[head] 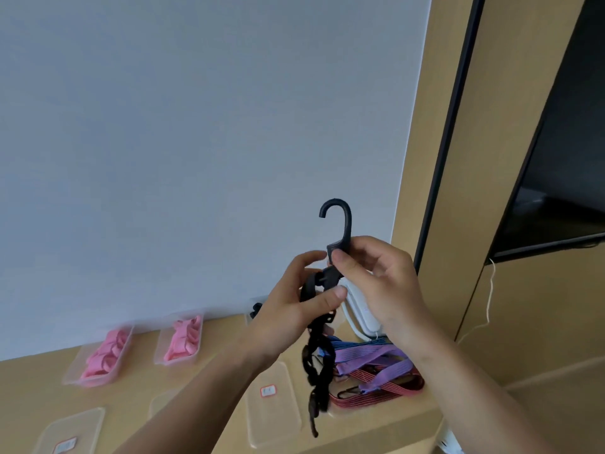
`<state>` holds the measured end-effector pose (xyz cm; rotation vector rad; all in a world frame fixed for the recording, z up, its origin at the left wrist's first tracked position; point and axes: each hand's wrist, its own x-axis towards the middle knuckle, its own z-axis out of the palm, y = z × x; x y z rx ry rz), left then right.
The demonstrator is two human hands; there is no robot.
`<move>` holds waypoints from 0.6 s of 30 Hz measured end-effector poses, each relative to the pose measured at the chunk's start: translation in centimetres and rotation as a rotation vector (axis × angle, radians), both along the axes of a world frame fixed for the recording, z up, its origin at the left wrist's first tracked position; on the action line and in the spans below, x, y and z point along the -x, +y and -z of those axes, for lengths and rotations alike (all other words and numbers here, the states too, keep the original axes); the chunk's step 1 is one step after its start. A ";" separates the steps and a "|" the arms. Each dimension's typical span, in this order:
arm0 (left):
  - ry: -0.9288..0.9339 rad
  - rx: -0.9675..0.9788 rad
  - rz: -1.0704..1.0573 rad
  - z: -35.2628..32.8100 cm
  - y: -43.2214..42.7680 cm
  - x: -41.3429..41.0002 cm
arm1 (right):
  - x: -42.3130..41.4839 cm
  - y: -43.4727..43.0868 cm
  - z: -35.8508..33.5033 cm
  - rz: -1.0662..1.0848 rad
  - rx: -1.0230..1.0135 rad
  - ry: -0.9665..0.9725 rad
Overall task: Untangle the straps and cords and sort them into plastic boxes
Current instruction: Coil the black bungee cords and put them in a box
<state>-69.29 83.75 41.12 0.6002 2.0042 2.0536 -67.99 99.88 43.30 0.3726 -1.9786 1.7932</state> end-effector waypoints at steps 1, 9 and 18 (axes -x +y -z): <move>0.057 0.016 -0.027 -0.1 0.2 -0.3 | 0.0 0.0 -0.2 -0.040 0.049 -0.026; 0.092 -0.090 -0.202 -0.8 1.4 -1.9 | 0.0 0.8 -1.1 -0.191 0.241 -0.159; -0.086 -0.277 -0.111 -0.4 1.0 -2.1 | -0.3 2.0 -1.1 -0.306 0.407 -0.164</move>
